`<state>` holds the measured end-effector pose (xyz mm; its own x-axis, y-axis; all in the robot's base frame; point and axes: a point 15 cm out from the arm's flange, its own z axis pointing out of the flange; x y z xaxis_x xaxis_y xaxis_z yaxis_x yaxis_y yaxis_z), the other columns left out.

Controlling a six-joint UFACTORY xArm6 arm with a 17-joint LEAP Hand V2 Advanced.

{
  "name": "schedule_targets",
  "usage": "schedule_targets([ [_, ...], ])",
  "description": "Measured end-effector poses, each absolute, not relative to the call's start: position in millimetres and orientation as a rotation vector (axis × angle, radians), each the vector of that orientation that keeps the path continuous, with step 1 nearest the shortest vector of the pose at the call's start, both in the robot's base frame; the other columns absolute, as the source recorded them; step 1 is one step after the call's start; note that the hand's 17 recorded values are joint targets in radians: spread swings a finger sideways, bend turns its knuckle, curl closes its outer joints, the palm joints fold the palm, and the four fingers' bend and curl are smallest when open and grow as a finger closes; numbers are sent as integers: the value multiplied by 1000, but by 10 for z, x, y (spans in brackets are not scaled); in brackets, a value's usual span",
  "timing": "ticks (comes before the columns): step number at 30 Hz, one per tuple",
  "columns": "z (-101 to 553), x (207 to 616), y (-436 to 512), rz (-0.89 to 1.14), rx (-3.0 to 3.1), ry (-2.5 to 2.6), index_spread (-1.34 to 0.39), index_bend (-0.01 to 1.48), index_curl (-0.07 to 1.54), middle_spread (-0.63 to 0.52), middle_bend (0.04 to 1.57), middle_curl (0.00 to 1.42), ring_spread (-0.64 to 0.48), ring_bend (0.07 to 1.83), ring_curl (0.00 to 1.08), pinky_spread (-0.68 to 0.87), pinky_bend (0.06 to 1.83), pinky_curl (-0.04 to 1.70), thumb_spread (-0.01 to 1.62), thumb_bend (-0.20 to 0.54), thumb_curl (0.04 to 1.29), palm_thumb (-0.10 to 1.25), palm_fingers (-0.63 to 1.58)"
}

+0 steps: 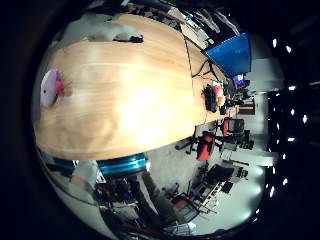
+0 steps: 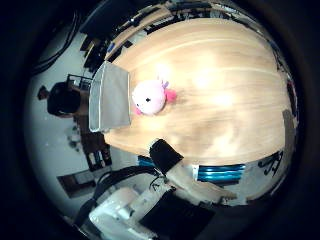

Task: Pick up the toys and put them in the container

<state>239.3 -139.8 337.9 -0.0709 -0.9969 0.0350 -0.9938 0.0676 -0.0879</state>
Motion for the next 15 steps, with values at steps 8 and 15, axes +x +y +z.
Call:
schedule_targets([
  [8, 3274, 2363, -1381, -108, -2122, 2274, -440, 169, 304, -77, 320, 380, -32, 777, 235, 479, 1029, 97, 994, -28, 275, 231, 305],
  [15, 3279, 2408, -1372, -104, -2122, 2270, -439, 161, 301, -77, 320, 379, -33, 788, 232, 466, 1054, 87, 993, -28, 275, 231, 306],
])
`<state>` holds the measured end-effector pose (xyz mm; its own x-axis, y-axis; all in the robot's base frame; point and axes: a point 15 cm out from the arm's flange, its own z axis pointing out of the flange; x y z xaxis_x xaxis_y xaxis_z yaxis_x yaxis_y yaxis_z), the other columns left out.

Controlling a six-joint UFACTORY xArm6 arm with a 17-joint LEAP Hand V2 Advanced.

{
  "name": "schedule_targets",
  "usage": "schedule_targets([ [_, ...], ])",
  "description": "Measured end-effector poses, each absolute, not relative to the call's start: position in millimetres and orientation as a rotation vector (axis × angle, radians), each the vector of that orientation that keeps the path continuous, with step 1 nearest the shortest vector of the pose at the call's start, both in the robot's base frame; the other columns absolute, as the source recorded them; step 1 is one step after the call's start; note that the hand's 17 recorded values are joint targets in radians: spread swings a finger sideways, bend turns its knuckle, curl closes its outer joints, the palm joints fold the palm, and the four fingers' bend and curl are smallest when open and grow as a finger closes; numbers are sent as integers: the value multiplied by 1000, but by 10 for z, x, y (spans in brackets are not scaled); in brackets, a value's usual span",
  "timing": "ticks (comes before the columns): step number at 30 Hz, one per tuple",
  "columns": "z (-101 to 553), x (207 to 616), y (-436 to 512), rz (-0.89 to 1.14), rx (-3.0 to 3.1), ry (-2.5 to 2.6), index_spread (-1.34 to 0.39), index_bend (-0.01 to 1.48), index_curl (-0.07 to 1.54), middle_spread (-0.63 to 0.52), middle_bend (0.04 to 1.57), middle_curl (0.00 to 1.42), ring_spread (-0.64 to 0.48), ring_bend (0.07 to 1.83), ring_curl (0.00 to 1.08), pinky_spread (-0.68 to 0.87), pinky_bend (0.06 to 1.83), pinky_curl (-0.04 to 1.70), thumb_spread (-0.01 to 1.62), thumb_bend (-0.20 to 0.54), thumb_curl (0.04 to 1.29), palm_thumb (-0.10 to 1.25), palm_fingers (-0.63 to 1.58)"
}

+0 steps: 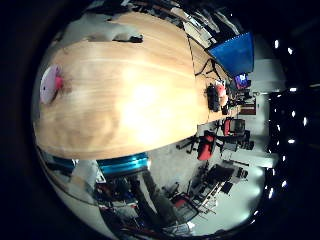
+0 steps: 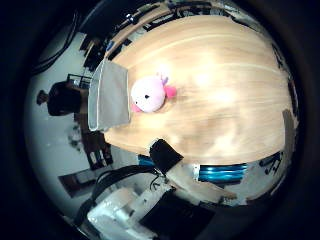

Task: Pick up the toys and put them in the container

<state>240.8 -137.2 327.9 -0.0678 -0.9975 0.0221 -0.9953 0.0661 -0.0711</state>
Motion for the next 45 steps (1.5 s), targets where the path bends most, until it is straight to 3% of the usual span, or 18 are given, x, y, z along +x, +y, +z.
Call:
schedule_targets([
  [21, 3021, 3131, -243, 34, -2283, 2054, -422, 151, 266, -60, 345, 380, -6, 854, 231, 414, 1247, 91, 955, -28, 286, 262, 241],
  [45, 2129, 3220, 618, 270, -2515, 2013, -394, 146, 253, -28, 356, 377, 35, 887, 236, 396, 1362, 80, 962, -25, 292, 342, 127],
])
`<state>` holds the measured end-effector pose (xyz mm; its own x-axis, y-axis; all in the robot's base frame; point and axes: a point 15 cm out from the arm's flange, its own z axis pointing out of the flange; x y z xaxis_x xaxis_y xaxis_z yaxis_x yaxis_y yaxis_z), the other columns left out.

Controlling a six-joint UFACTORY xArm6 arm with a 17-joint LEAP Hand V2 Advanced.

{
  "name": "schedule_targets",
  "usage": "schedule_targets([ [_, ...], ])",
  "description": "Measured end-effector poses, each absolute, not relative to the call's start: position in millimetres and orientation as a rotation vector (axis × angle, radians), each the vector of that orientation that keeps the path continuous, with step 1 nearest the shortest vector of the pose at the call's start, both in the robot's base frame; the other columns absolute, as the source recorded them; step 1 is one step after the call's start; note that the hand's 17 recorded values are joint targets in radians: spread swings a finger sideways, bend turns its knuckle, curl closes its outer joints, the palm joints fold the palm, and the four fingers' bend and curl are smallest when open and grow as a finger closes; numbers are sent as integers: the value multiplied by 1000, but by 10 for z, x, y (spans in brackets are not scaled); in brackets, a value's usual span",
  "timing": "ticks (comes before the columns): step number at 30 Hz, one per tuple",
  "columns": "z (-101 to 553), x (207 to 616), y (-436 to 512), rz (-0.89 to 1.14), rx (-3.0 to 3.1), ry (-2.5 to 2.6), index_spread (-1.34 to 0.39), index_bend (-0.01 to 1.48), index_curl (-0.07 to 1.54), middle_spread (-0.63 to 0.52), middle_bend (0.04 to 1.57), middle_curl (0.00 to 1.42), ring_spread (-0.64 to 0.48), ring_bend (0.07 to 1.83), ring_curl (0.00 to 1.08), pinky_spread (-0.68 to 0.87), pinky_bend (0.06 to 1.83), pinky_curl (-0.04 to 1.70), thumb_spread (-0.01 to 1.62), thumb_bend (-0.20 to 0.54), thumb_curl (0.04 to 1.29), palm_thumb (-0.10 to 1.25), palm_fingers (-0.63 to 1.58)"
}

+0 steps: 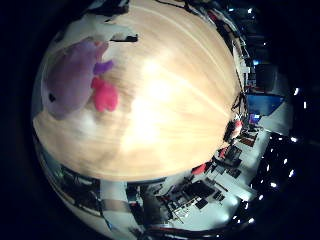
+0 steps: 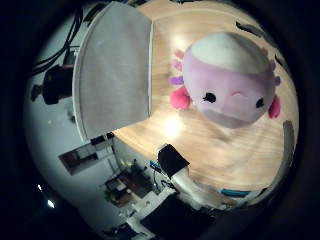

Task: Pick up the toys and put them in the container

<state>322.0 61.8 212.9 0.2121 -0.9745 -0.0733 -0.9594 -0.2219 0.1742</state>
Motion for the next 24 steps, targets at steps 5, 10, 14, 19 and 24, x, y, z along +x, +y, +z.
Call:
schedule_targets([
  [5, 1942, 3276, 623, -275, 2354, -1893, -392, 143, 251, -30, 364, 379, 13, 906, 242, 357, 1367, 75, 968, -24, 292, 362, 133],
  [10, 1779, 3332, 628, -286, 2339, -1893, -381, 144, 249, -67, 400, 388, -59, 968, 261, 170, 1369, 62, 1013, 16, 311, 498, 192],
  [14, 1691, 3324, 640, -312, 2315, -1902, -367, 126, 235, -144, 428, 399, -182, 1074, 289, -125, 1523, 106, 1055, 73, 336, 676, 414],
  [19, 1702, 3475, 634, -257, 2340, -1945, -415, 203, 263, -292, 608, 484, -327, 1252, 369, -372, 1545, 167, 1060, 156, 375, 933, 934],
  [24, 1752, 3558, 519, -227, 2332, -1996, -467, 292, 345, -368, 692, 549, -341, 1228, 406, -452, 1428, 198, 1032, 168, 390, 1052, 1124],
])
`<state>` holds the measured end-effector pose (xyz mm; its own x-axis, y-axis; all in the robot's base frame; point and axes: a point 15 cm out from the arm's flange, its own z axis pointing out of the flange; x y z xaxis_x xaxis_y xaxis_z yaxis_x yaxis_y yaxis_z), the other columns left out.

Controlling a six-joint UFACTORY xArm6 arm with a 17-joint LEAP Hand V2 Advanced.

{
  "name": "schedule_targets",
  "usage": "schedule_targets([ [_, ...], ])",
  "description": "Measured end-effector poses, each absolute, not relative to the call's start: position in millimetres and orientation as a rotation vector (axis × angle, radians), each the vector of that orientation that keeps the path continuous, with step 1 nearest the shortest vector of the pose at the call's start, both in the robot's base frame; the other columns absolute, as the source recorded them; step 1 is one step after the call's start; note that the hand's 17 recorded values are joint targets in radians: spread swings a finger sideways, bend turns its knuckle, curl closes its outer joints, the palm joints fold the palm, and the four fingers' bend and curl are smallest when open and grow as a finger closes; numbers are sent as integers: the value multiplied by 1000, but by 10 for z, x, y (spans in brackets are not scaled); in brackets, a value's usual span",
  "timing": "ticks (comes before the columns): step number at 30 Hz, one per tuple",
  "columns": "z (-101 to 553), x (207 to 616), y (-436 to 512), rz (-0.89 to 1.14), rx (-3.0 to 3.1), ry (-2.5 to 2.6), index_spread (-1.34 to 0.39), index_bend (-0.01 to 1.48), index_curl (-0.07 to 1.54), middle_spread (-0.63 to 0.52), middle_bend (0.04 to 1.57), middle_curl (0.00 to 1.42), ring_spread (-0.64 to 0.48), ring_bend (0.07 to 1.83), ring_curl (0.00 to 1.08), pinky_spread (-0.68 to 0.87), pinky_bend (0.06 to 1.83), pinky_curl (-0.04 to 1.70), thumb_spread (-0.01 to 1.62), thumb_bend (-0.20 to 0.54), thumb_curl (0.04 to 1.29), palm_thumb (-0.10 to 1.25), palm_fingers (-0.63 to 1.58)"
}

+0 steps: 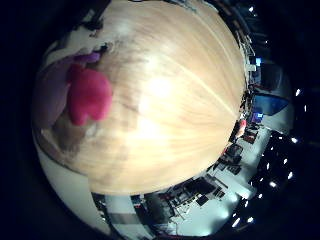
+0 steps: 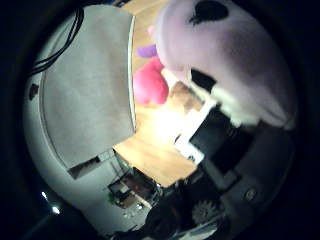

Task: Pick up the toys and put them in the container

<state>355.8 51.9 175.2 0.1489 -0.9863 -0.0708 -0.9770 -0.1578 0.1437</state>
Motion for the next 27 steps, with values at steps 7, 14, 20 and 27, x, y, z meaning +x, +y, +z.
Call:
schedule_targets([
  [7, 2081, 3573, 415, -179, 2344, -2040, -501, 344, 432, -407, 728, 595, -338, 1230, 431, -550, 1299, 217, 986, 117, 392, 1104, 1160],
  [14, 2793, 3701, 301, -43, 2396, -2121, -513, 350, 490, -421, 746, 617, -342, 1223, 440, -585, 1230, 240, 939, 57, 394, 1129, 1181],
  [20, 3441, 3875, 299, 48, 2446, -2164, -519, 329, 534, -423, 753, 628, -343, 1220, 445, -601, 1197, 263, 913, 8, 398, 1145, 1181],
  [27, 3985, 3962, 356, 107, 2490, -2178, -535, 289, 568, -422, 756, 635, -341, 1224, 451, -611, 1168, 288, 904, -16, 398, 1145, 1184],
])
